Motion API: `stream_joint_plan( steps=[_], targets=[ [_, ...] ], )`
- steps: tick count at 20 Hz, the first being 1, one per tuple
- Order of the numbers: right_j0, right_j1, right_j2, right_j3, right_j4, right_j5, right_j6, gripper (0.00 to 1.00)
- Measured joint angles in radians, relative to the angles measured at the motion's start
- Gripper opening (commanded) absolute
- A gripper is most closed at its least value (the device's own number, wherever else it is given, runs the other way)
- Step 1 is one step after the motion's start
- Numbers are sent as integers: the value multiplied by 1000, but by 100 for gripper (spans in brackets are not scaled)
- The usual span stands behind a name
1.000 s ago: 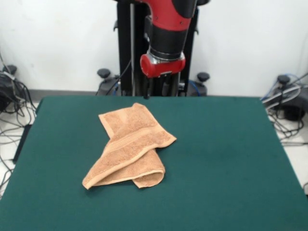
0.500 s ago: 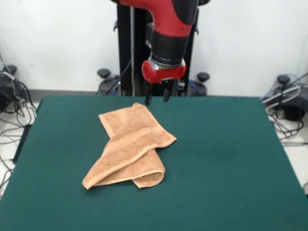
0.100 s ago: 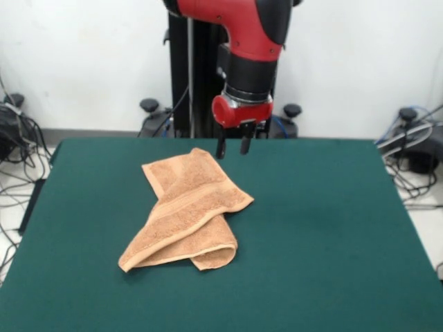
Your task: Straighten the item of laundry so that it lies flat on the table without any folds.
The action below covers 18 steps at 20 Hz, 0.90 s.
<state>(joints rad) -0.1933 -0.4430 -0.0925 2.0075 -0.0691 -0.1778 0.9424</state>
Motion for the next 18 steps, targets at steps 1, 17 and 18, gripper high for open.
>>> stream_joint_plan(
  steps=[1,17,18],
  targets=[
    [4,3,-2,0,0,-5,0,100],
    [23,49,-23,0,0,-33,0,100],
    [23,52,-23,0,0,-36,0,100]
  ],
)
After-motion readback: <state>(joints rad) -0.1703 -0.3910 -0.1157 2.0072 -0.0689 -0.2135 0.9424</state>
